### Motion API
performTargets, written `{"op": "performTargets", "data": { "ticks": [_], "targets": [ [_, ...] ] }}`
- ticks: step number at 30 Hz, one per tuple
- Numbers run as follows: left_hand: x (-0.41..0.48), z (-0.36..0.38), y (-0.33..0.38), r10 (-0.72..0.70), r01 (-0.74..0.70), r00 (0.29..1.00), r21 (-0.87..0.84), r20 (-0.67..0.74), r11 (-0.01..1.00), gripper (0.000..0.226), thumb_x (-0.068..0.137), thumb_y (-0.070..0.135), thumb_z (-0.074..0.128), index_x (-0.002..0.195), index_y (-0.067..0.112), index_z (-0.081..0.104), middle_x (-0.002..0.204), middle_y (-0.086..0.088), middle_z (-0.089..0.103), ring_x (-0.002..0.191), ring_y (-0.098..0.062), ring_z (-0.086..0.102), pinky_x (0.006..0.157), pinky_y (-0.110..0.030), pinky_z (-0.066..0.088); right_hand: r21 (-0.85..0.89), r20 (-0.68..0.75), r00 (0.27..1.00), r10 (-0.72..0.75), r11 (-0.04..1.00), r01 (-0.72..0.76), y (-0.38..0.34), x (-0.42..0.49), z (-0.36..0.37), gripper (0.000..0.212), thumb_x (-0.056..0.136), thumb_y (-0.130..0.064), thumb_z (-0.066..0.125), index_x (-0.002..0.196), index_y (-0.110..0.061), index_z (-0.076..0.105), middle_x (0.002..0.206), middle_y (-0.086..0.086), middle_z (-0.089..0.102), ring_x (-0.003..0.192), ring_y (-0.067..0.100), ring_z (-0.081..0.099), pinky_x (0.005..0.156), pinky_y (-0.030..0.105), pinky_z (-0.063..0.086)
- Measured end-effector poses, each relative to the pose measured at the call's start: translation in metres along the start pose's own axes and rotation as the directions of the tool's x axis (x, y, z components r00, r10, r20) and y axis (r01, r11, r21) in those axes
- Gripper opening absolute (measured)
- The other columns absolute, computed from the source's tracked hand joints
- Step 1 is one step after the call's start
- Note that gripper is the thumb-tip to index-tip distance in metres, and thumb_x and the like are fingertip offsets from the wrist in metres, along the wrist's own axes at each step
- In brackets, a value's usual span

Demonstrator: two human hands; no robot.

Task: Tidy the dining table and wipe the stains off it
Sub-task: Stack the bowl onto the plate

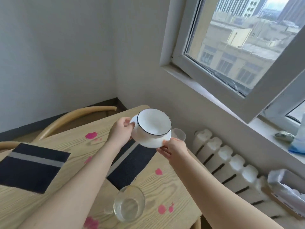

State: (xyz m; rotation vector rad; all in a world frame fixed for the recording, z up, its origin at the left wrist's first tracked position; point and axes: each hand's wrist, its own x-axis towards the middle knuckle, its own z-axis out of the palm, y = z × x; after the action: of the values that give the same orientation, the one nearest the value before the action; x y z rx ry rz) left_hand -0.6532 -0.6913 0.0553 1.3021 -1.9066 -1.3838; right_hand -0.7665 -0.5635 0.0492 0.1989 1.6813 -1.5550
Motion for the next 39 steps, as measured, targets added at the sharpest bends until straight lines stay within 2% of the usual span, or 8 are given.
{"op": "performTargets", "data": {
  "ticks": [4, 10, 16, 20, 22, 30, 35, 39],
  "targets": [
    [0.052, 0.005, -0.008, 0.021, -0.023, 0.999, 0.070, 0.038, 0.997, 0.041, 0.094, 0.029, 0.054, 0.134, 0.025, 0.046, 0.130, 0.001, 0.057, 0.107, -0.022, 0.060, 0.091, -0.046, 0.053, 0.056, -0.080, 0.996, 0.039, 0.998, -0.035, -0.013, 0.055, 0.041, 0.034, 0.091, 0.010, 0.042, 0.122, 0.000, 0.053, 0.109, 0.025, 0.065, 0.075, 0.032, 0.069, 0.042, 0.025, 0.055],
    [0.104, 0.015, -0.023, 0.086, -0.102, 0.988, 0.125, 0.126, 0.987, 0.059, 0.093, 0.026, 0.058, 0.145, 0.032, 0.031, 0.145, 0.006, 0.041, 0.124, -0.015, 0.045, 0.103, -0.034, 0.039, 0.155, -0.182, 0.979, 0.096, 0.986, -0.067, -0.036, 0.120, 0.083, 0.032, 0.091, 0.007, 0.041, 0.117, -0.001, 0.057, 0.076, 0.014, 0.065, 0.050, 0.021, 0.061, 0.060, 0.036, 0.055],
    [0.130, 0.027, -0.047, 0.110, -0.144, 0.984, 0.266, 0.137, 0.953, 0.061, 0.095, 0.017, 0.054, 0.147, 0.031, 0.028, 0.152, 0.006, 0.033, 0.140, -0.017, 0.030, 0.111, -0.034, 0.028, 0.185, -0.250, 0.966, 0.069, 0.983, -0.023, -0.030, 0.176, 0.094, 0.033, 0.086, 0.012, 0.043, 0.113, 0.003, 0.060, 0.104, 0.019, 0.066, 0.057, 0.022, 0.057, 0.060, 0.032, 0.056],
    [0.139, 0.034, -0.066, 0.096, -0.135, 0.985, 0.285, 0.145, 0.949, 0.060, 0.094, 0.017, 0.054, 0.147, 0.031, 0.030, 0.151, 0.006, 0.035, 0.137, -0.016, 0.033, 0.108, -0.029, 0.028, 0.152, -0.239, 0.964, 0.118, 0.985, -0.083, -0.011, 0.200, 0.100, 0.031, 0.091, 0.003, 0.038, 0.110, -0.013, 0.056, 0.082, 0.005, 0.060, 0.059, 0.015, 0.057, 0.050, 0.030, 0.053],
    [0.139, 0.034, -0.075, 0.079, -0.121, 0.985, 0.286, 0.155, 0.951, 0.059, 0.094, 0.017, 0.055, 0.146, 0.031, 0.031, 0.150, 0.006, 0.036, 0.137, -0.015, 0.034, 0.107, -0.027, 0.027, 0.132, -0.246, 0.957, 0.156, 0.983, -0.126, -0.004, 0.205, 0.102, 0.032, 0.092, 0.000, 0.036, 0.115, -0.010, 0.056, 0.079, 0.004, 0.058, 0.058, 0.014, 0.056, 0.063, 0.034, 0.056],
    [0.134, 0.031, -0.084, 0.091, -0.138, 0.981, 0.279, 0.173, 0.950, 0.060, 0.091, 0.018, 0.058, 0.144, 0.033, 0.034, 0.146, 0.010, 0.040, 0.135, -0.011, 0.035, 0.102, -0.021, 0.026, 0.104, -0.305, 0.939, 0.161, 0.985, -0.136, 0.004, 0.216, 0.093, 0.040, 0.093, 0.005, 0.033, 0.127, -0.007, 0.051, 0.106, 0.010, 0.057, 0.060, 0.018, 0.055, 0.059, 0.028, 0.051],
    [0.120, 0.028, -0.083, 0.090, -0.146, 0.975, 0.279, 0.203, 0.949, 0.059, 0.092, 0.018, 0.059, 0.144, 0.032, 0.035, 0.146, 0.009, 0.040, 0.133, -0.009, 0.038, 0.098, -0.016, 0.025, 0.079, -0.255, 0.953, 0.162, 0.986, -0.147, 0.008, 0.215, 0.086, 0.042, 0.093, 0.001, 0.034, 0.133, -0.005, 0.046, 0.128, 0.014, 0.056, 0.095, 0.027, 0.064, 0.060, 0.027, 0.052],
    [0.105, 0.024, -0.081, 0.083, -0.147, 0.972, 0.294, 0.220, 0.945, 0.057, 0.092, 0.018, 0.058, 0.143, 0.033, 0.035, 0.146, 0.006, 0.041, 0.132, -0.010, 0.039, 0.095, -0.017, 0.025, -0.013, -0.209, 0.956, 0.206, 0.977, -0.214, -0.001, 0.195, 0.084, 0.036, 0.095, -0.007, 0.035, 0.130, -0.001, 0.045, 0.109, 0.017, 0.063, 0.066, 0.021, 0.064, 0.046, 0.030, 0.046]
  ]
}}
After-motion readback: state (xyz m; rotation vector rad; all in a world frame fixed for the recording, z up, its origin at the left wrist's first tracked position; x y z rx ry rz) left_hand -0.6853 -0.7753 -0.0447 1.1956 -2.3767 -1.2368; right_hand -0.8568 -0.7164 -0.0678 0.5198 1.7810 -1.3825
